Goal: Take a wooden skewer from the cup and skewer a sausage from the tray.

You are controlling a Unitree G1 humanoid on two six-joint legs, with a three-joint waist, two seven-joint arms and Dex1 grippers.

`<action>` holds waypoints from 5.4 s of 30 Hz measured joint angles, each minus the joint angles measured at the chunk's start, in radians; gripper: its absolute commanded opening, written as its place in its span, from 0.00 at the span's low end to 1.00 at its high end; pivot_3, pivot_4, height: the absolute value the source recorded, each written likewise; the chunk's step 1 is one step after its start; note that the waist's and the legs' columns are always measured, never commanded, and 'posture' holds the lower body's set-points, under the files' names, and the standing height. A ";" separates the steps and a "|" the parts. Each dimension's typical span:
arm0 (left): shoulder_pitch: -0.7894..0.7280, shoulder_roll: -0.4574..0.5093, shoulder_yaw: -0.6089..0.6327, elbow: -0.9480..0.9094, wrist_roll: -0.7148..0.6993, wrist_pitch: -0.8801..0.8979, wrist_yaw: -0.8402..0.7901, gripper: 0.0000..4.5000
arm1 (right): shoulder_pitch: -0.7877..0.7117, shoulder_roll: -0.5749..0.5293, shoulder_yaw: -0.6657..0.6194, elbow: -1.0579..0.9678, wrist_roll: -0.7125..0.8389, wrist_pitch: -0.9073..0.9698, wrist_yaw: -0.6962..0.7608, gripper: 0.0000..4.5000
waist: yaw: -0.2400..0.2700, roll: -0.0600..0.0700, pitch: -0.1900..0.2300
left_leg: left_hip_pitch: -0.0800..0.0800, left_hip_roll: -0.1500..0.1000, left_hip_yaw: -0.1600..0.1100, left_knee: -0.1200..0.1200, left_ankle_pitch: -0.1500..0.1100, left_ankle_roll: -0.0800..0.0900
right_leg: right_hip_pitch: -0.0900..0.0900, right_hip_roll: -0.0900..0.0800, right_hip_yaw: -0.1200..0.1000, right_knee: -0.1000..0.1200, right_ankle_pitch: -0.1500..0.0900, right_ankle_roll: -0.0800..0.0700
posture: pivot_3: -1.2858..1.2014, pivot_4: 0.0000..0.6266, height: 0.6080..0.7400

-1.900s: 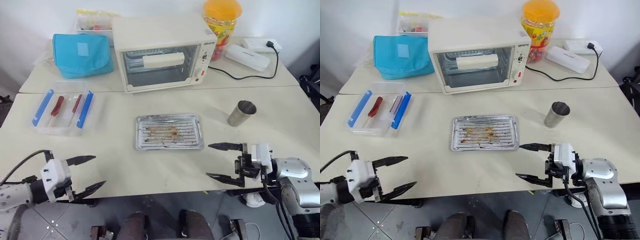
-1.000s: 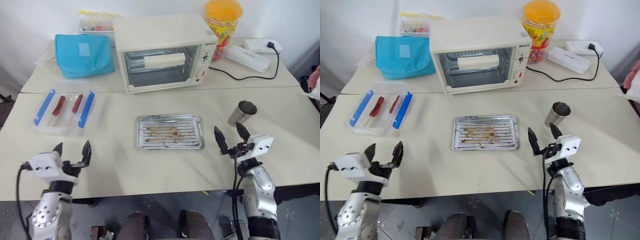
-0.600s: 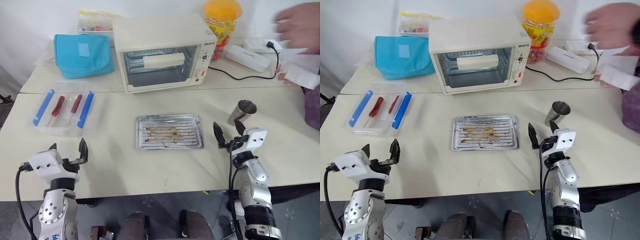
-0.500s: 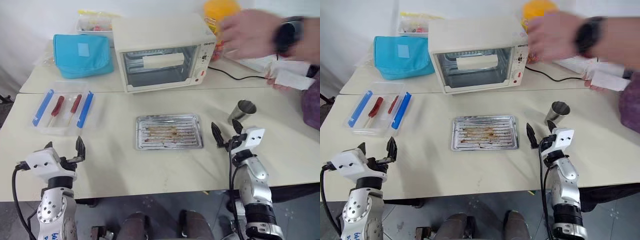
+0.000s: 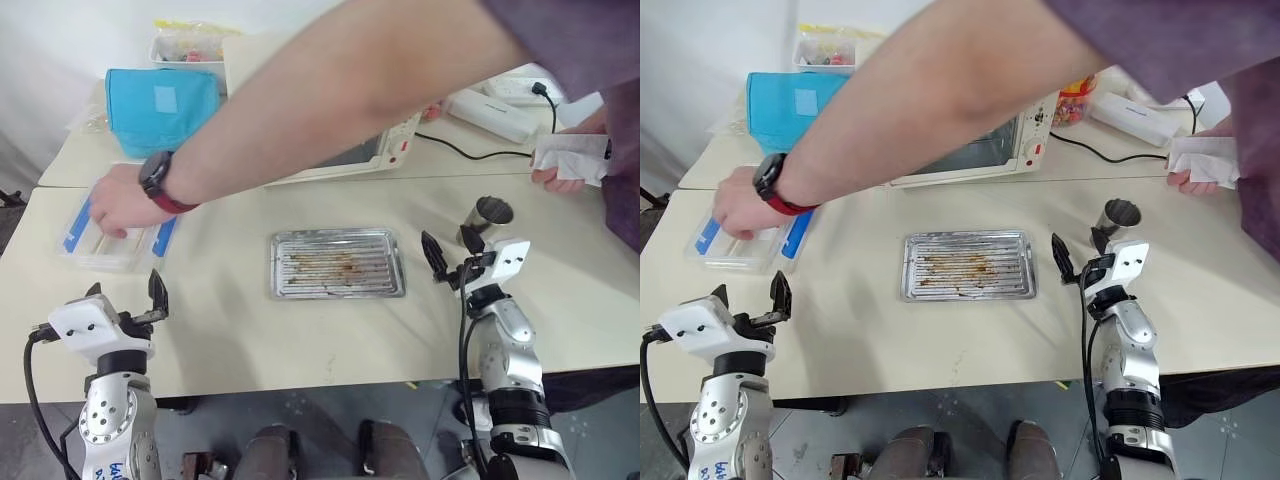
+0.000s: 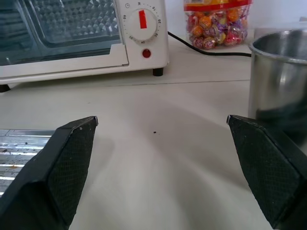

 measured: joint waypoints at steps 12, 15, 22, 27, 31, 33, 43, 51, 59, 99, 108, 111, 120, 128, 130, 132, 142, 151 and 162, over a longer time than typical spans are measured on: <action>0.018 -0.013 -0.094 0.003 0.000 -0.007 -0.046 1.00 | 0.135 -0.011 0.010 -0.195 0.001 0.092 -0.024 1.00 | 0.001 0.000 0.000 | 0.000 0.000 0.000 0.000 0.000 0.000 | 0.000 0.000 0.000 -0.001 0.000 0.000 | 0.52 0.24 1.00; 0.015 -0.006 -0.097 0.004 -0.001 -0.004 -0.049 1.00 | 0.162 -0.011 0.011 -0.233 0.001 0.108 -0.040 1.00 | 0.001 0.000 0.000 | 0.000 0.000 0.000 -0.001 0.000 0.000 | 0.000 0.000 0.000 -0.001 0.000 0.000 | 0.52 0.24 1.00; -0.010 0.026 -0.099 0.026 -0.005 0.027 -0.063 1.00 | 0.209 -0.007 0.025 -0.318 -0.012 0.155 -0.097 1.00 | 0.003 0.000 0.000 | 0.000 0.000 0.000 0.000 0.000 0.000 | 0.000 0.000 0.000 -0.001 0.000 0.000 | 0.52 0.24 1.00; -0.012 0.029 -0.109 0.033 -0.005 0.044 -0.072 1.00 | 0.240 -0.009 0.035 -0.373 -0.042 0.181 -0.138 1.00 | 0.002 0.000 0.000 | 0.000 0.000 0.000 -0.001 0.000 0.000 | 0.000 0.000 0.000 -0.001 0.000 0.000 | 0.52 0.24 1.00; -0.009 0.036 -0.114 0.034 -0.005 0.052 -0.087 1.00 | 0.235 -0.063 0.060 -0.385 -0.087 0.273 -0.161 1.00 | 0.002 0.000 0.000 | 0.000 0.000 0.000 0.000 0.000 0.000 | 0.000 0.000 0.000 -0.001 0.000 0.000 | 0.52 0.24 1.00; -0.005 0.037 -0.114 0.037 -0.005 0.052 -0.094 1.00 | 0.226 -0.063 0.058 -0.381 -0.096 0.290 -0.178 1.00 | 0.002 0.000 0.000 | 0.000 0.000 0.000 0.000 0.000 0.000 | 0.000 0.000 0.000 -0.001 0.000 0.000 | 0.52 0.24 1.00; -0.005 0.034 -0.146 0.070 -0.005 0.019 -0.142 1.00 | 0.195 -0.039 0.042 -0.340 -0.082 0.277 -0.182 1.00 | 0.001 0.000 0.000 | 0.000 0.000 0.000 -0.001 0.000 0.000 | 0.000 0.000 0.000 -0.001 0.000 0.000 | 0.52 0.24 1.00; -0.036 0.050 -0.146 0.088 -0.005 0.000 -0.153 1.00 | 0.200 -0.036 0.052 -0.340 -0.011 0.218 -0.061 1.00 | 0.003 0.000 0.000 | 0.000 0.000 0.000 -0.001 0.000 0.000 | 0.000 0.000 0.000 -0.001 0.000 0.000 | 0.52 0.24 1.00; -0.073 0.059 -0.146 0.121 -0.004 -0.007 -0.155 1.00 | 0.218 -0.016 0.042 -0.333 -0.032 0.156 -0.102 1.00 | 0.002 0.000 0.000 | 0.000 0.000 0.000 0.000 0.000 0.000 | 0.000 0.000 0.000 -0.001 0.000 0.000 | 0.52 0.24 1.00; -0.143 0.115 -0.151 0.188 0.013 -0.037 -0.200 1.00 | 0.111 -0.019 0.041 -0.212 -0.030 0.101 -0.060 1.00 | 0.001 0.000 0.000 | 0.000 0.000 0.000 0.000 0.000 0.000 | 0.000 0.000 -0.001 0.000 0.000 0.000 | 0.52 0.24 1.00; -0.086 0.107 -0.144 0.173 0.004 -0.044 -0.196 1.00 | 0.143 -0.042 0.040 -0.232 -0.030 0.112 -0.060 1.00 | 0.000 0.000 0.000 | 0.000 0.000 0.000 -0.001 0.000 0.000 | 0.000 0.000 -0.001 -0.001 0.000 0.000 | 0.52 0.24 1.00; -0.053 0.095 -0.144 0.130 -0.013 -0.043 -0.198 1.00 | 0.144 -0.046 0.039 -0.234 -0.029 0.112 -0.060 1.00 | 0.002 0.000 0.000 | 0.000 0.000 0.000 -0.001 0.000 0.000 | 0.000 0.000 0.000 -0.001 0.000 0.000 | 0.52 0.24 1.00; 0.024 0.107 -0.142 0.067 -0.018 -0.041 -0.206 1.00 | 0.236 -0.053 0.039 -0.296 -0.011 0.115 -0.049 1.00 | 0.001 0.000 0.000 | 0.000 0.000 0.000 -0.001 0.000 0.000 | 0.000 0.000 0.000 -0.002 0.000 0.000 | 0.52 0.24 1.00; 0.117 0.106 -0.171 0.025 -0.039 -0.048 -0.254 1.00 | 0.394 -0.094 0.046 -0.481 0.016 0.157 -0.014 1.00 | 0.003 0.000 0.000 | 0.000 0.000 0.000 -0.002 0.000 0.000 | 0.000 0.000 0.000 -0.003 0.000 0.000 | 0.52 0.24 1.00; 0.134 0.102 -0.168 0.023 -0.038 -0.045 -0.246 1.00 | 0.414 -0.103 0.057 -0.521 0.020 0.188 0.001 1.00 | 0.003 0.000 0.000 | 0.000 0.000 0.000 -0.001 0.000 0.000 | 0.000 0.000 0.000 -0.004 0.000 0.000 | 0.52 0.24 1.00; 0.139 0.093 -0.167 -0.005 -0.039 -0.038 -0.233 1.00 | 0.413 -0.120 0.058 -0.547 0.038 0.204 0.013 1.00 | 0.003 0.000 0.000 | 0.000 0.000 0.001 -0.001 0.000 0.000 | 0.001 0.000 0.001 -0.004 0.000 0.000 | 0.52 0.24 1.00; -0.018 0.117 -0.195 0.043 -0.029 -0.020 -0.240 1.00 | 0.380 -0.138 -0.003 -0.422 0.046 0.085 0.095 1.00 | 0.023 0.001 0.000 | 0.000 -0.001 0.002 0.000 0.000 0.001 | 0.001 0.000 0.001 -0.004 0.000 0.000 | 0.52 0.24 1.00; 0.001 0.131 -0.199 0.038 -0.002 0.039 -0.221 1.00 | 0.387 -0.133 -0.044 -0.362 0.075 0.040 0.119 1.00 | 0.022 0.001 -0.001 | 0.000 0.000 0.002 -0.001 0.000 0.001 | 0.000 0.000 0.000 -0.004 0.000 0.000 | 0.52 0.24 1.00; 0.027 0.112 -0.196 0.023 0.004 0.051 -0.192 1.00 | 0.306 -0.121 -0.076 -0.293 0.054 -0.028 0.120 1.00 | 0.022 0.002 -0.001 | 0.000 0.001 0.002 -0.001 0.000 0.000 | 0.001 0.001 0.000 -0.003 0.000 0.000 | 0.52 0.24 1.00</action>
